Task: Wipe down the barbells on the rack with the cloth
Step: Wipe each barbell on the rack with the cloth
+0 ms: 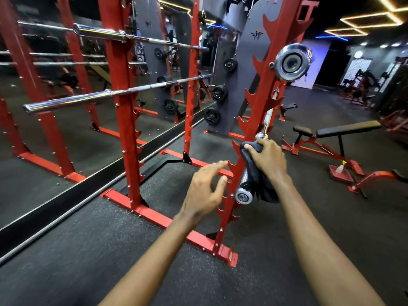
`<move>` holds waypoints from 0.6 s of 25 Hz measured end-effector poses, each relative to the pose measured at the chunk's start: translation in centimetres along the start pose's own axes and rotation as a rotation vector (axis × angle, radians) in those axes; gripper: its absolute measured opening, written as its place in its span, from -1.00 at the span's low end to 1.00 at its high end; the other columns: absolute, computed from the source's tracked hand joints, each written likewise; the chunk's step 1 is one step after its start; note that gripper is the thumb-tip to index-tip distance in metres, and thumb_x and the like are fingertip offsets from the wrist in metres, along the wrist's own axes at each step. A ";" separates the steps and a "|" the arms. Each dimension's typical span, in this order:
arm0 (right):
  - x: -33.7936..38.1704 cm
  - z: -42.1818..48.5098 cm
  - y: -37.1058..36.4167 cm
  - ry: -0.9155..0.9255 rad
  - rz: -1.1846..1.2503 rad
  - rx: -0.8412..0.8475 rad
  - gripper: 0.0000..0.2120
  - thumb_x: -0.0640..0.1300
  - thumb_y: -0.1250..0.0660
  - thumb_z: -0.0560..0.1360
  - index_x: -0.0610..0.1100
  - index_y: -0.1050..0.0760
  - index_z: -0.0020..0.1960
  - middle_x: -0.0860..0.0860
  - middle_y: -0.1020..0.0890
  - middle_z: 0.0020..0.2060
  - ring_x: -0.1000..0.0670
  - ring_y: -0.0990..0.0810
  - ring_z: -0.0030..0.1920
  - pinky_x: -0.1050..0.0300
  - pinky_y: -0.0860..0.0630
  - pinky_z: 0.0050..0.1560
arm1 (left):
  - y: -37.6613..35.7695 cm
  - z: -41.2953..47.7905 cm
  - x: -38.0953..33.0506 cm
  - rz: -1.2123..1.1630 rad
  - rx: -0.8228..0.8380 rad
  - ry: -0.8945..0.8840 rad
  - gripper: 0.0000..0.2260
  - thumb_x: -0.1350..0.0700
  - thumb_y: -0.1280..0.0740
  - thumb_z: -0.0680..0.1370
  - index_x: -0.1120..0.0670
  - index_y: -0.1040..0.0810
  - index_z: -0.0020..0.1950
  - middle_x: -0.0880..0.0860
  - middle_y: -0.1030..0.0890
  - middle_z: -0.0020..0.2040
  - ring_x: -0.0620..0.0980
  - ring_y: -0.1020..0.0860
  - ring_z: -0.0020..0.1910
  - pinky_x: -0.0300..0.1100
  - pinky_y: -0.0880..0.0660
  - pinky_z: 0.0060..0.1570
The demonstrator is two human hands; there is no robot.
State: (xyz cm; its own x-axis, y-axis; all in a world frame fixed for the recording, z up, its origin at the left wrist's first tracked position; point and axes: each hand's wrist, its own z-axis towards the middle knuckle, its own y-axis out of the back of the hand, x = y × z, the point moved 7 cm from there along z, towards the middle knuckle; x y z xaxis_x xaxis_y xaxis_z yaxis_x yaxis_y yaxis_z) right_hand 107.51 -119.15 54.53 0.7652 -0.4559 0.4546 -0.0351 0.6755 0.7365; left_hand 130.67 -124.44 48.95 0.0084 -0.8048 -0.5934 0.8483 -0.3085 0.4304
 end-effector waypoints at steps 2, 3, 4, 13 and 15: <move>1.8 0.9 0.6 0.059 0.006 -0.001 -0.70 0.19 -0.39 0.55 -0.04 -0.64 0.00 -0.12 -0.68 0.01 -0.26 -0.64 0.09 -0.03 -0.51 -0.03 | 2.2 2.3 2.6 0.059 0.028 0.123 -0.54 -0.06 -0.24 0.56 0.08 -0.53 0.42 0.06 -0.55 0.40 -0.02 -0.45 0.43 -0.11 -0.28 0.49; 2.9 1.3 0.8 0.097 0.006 0.000 -0.70 0.19 -0.39 0.54 -0.04 -0.65 -0.01 -0.10 -0.70 -0.01 -0.25 -0.65 0.07 -0.02 -0.51 -0.05 | 3.5 3.4 3.8 0.105 0.044 0.168 -0.50 -0.09 -0.24 0.54 0.09 -0.53 0.42 0.09 -0.55 0.40 0.02 -0.45 0.43 -0.09 -0.28 0.50; 4.2 1.7 0.9 0.130 0.007 0.006 -0.70 0.20 -0.39 0.53 -0.04 -0.65 -0.02 -0.08 -0.71 -0.04 -0.24 -0.66 0.06 -0.01 -0.51 -0.07 | 4.8 4.3 4.7 0.153 0.059 0.204 -0.49 -0.09 -0.25 0.52 0.10 -0.53 0.42 0.10 -0.56 0.39 0.04 -0.46 0.43 -0.11 -0.27 0.49; 17.3 4.9 -4.1 0.197 0.141 0.222 -0.66 0.27 -0.39 0.51 0.00 -0.64 0.01 -0.07 -0.70 0.00 -0.19 -0.64 0.11 0.02 -0.50 -0.01 | 17.8 7.6 10.5 0.522 0.069 0.353 -0.46 -0.13 -0.26 0.51 0.07 -0.50 0.44 0.10 -0.57 0.35 0.09 -0.47 0.41 -0.09 -0.29 0.41; 19.7 5.3 -5.8 0.175 0.184 0.272 -0.66 0.25 -0.39 0.52 -0.01 -0.65 0.04 -0.09 -0.69 0.04 -0.18 -0.62 0.14 0.02 -0.48 0.02 | 21.1 7.4 11.7 0.595 0.077 0.398 -0.38 -0.17 -0.19 0.46 0.05 -0.47 0.47 0.09 -0.51 0.44 0.07 -0.40 0.48 -0.06 -0.25 0.46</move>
State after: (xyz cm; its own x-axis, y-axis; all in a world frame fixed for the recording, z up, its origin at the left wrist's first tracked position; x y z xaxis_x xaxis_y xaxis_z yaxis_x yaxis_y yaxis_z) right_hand 119.41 -135.13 61.86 0.8276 -0.2195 0.5166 -0.3339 0.5473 0.7675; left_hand 144.71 -144.13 56.10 0.6623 -0.6063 -0.4402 0.6005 0.0782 0.7958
